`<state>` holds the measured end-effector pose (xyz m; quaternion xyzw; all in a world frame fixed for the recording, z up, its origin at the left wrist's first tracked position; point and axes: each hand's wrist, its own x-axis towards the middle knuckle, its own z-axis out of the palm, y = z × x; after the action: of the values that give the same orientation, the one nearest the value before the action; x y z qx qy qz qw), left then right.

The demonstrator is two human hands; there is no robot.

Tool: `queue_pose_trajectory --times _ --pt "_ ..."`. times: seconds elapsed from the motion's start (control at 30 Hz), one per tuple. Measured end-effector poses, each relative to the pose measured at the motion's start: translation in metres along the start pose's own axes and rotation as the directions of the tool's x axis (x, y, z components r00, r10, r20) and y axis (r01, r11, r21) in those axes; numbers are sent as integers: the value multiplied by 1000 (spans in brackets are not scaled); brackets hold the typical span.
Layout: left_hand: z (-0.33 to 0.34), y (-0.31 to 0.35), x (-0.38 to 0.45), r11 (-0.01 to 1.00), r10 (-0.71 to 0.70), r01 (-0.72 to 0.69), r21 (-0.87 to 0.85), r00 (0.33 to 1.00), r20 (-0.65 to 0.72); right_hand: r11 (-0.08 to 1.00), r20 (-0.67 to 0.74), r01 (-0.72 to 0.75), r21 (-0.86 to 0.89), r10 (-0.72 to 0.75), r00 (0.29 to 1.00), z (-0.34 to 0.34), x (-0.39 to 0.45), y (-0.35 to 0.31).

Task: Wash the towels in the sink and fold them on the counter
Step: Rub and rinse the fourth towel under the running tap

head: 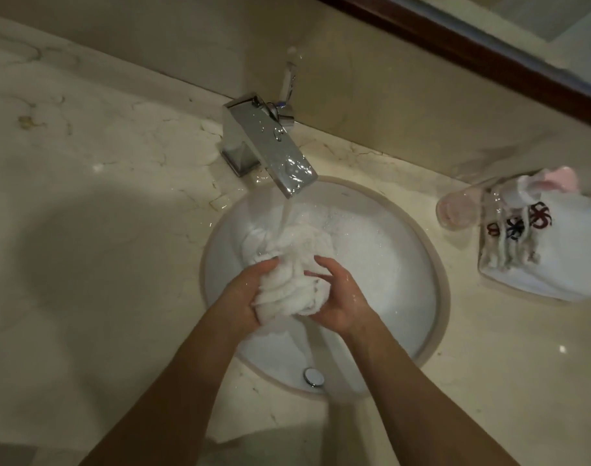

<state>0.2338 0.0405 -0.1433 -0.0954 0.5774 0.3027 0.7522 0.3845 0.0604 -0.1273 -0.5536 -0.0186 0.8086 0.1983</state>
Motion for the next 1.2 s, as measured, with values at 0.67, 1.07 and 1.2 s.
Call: queue_pose_trajectory --times 0.67,1.07,1.2 --pt "47 58 6 490 515 -365 792 854 75 603 -238 400 -690 -712 661 63 38 -32" --pt "27 28 4 465 475 -337 819 875 91 991 -153 130 -25 -132 979 21 29 -6" --pt "2 4 8 726 320 -242 643 947 -5 997 -168 32 -76 -45 985 -5 42 17"
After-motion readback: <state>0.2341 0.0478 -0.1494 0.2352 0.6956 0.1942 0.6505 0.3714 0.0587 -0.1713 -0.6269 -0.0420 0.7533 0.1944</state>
